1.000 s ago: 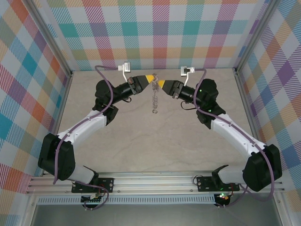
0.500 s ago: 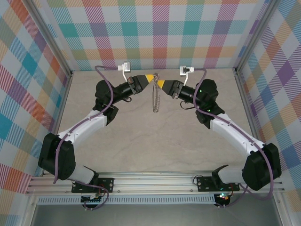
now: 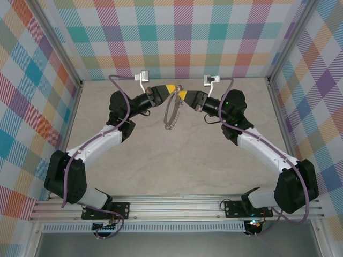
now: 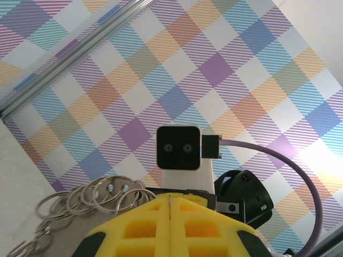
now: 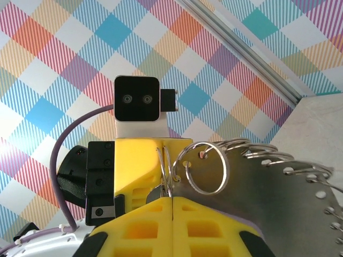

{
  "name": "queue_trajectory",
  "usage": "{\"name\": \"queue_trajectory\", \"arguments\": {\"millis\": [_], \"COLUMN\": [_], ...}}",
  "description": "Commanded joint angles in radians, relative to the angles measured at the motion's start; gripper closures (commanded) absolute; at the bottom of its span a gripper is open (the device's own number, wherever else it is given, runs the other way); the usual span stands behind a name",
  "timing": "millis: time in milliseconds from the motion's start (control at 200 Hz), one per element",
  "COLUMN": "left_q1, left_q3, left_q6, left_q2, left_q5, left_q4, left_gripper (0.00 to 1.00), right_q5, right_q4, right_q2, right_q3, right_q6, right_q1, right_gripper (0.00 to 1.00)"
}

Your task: Put the keys on the keyring

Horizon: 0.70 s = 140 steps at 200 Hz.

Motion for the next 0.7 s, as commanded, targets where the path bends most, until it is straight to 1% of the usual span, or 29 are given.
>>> {"name": "queue_trajectory", "arguments": {"millis": [0,225,540,695], "left_q1": [-0.011,-0.011,-0.013,-0.017], "left_q3": [0.021,0.021,0.015,0.017], "left_q6": [-0.028,-0.04,-0.044,-0.043], "left_q2": [0.006,0.011,0.018,0.022], "left_q5": [-0.014,-0.018,-0.02,-0.02], "left_q4": [0.121,0.137,0.144,0.144], "left_gripper": [1.0,1.0,1.0,1.0], "right_q5": [-0.016,-0.036,-0.098,-0.126], "right_q4": [0.043,0.077,0.139,0.128], "right_q2": [0.015,0.044,0.1,0.118], "right_q3": [-0.002,0.002,0.046,0.073], "right_q6": [0.019,0.059,0.106,0.103], "right_q1": [0.005,0.007,0.021,0.027], "right_gripper": [1.0,1.0,1.0,1.0]}}
